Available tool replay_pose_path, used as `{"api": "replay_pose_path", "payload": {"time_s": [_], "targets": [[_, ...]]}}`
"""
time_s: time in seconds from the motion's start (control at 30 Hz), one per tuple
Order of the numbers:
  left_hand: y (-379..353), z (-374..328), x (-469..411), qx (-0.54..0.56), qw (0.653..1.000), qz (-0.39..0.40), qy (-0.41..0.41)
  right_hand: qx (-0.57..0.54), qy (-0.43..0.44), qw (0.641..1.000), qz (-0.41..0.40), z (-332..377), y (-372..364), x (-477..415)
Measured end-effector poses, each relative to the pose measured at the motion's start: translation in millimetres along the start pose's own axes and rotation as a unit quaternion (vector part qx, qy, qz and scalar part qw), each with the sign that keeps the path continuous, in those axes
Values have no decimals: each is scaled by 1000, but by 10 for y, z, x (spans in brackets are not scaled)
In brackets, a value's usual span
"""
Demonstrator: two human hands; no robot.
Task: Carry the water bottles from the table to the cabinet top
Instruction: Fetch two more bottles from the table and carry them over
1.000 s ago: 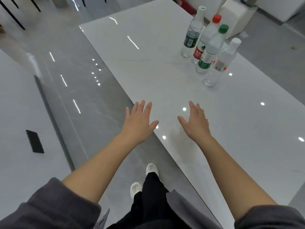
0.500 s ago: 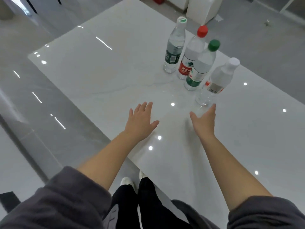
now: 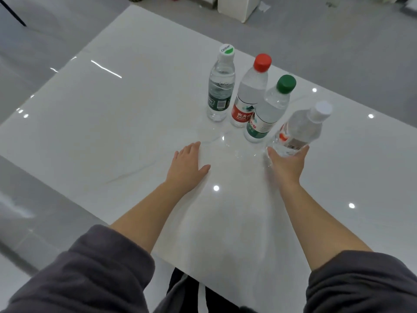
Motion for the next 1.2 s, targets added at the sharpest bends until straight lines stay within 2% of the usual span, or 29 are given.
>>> {"api": "replay_pose_path", "payload": {"time_s": [0.2, 0.33, 0.6, 0.87, 1.07, 1.2], "targets": [[214, -69, -640, 215, 974, -43, 52, -4, 8, 1000, -2, -54, -52, 68], [357, -237, -1102, 294, 953, -61, 48, 4, 6, 1000, 1, -93, -93, 81], [311, -219, -1334, 283, 956, -71, -3, 1, 22, 1000, -3, -163, -101, 58], [122, 61, -648, 266, 964, -10, -23, 6, 15, 997, 77, -334, -81, 242], [76, -21, -461, 291, 957, 8, -8, 0, 15, 998, 65, -317, -113, 350], [1, 49, -186, 265, 963, 26, -28, 15, 3, 998, 67, -439, -68, 684]]}}
Point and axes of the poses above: each hand's wrist, its own x-axis away from the middle knuckle, its own y-axis out of the back of the hand, z = x × y, the point moved 2 cm from there along -x, towards the middle knuckle, and after that the axes turned 2 degrees about -y, right-handed, at the moved point
